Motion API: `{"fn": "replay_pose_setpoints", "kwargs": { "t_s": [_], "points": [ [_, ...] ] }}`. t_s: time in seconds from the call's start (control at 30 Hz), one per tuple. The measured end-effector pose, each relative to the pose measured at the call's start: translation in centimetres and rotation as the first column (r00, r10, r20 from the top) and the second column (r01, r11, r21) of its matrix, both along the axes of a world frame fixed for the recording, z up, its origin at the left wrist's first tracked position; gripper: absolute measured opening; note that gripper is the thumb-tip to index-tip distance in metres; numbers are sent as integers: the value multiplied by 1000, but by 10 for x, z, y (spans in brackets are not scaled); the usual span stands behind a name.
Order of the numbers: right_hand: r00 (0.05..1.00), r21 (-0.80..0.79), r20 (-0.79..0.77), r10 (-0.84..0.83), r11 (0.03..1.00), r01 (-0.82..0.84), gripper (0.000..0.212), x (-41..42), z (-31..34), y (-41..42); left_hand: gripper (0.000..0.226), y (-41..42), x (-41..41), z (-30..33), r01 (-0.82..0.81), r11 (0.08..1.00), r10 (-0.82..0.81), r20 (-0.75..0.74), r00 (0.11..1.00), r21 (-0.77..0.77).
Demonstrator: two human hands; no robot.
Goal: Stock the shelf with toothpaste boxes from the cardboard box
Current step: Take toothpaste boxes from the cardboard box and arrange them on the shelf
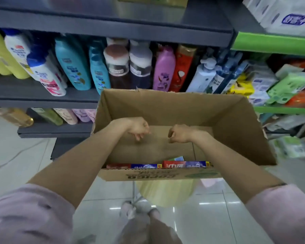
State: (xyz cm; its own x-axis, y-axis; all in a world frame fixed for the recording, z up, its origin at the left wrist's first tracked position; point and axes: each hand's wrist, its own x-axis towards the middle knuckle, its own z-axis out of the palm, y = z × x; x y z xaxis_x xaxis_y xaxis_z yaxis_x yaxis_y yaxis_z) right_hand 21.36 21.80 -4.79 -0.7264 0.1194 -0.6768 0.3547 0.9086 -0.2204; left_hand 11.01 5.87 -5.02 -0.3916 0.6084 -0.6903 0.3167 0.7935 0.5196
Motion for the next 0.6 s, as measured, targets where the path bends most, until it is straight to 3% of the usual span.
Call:
{"fn": "replay_pose_setpoints", "kwargs": {
  "t_s": [0.13,0.27,0.37,0.5,0.6],
  "points": [
    [977,-54,201,68,997,-59,53,9,-40,10,20,9,-1,-49,12,999,-11,16,1000,-47],
    [879,-135,421,222,974,-182,67,8,-67,13,19,10,0,-76,32,996,-29,28,999,-87],
    [830,-175,478,287,957,-230,62,9,-84,10,20,13,6,-85,11,996,-7,45,999,-85],
    [856,-157,408,317,948,-276,57,7,-94,10,16,12,18,-94,-31,997,38,100,994,-70],
    [850,-262,440,290,947,-188,31,3,-89,21,23,13,28,-99,-41,996,50,115,992,-74]
  ]
}}
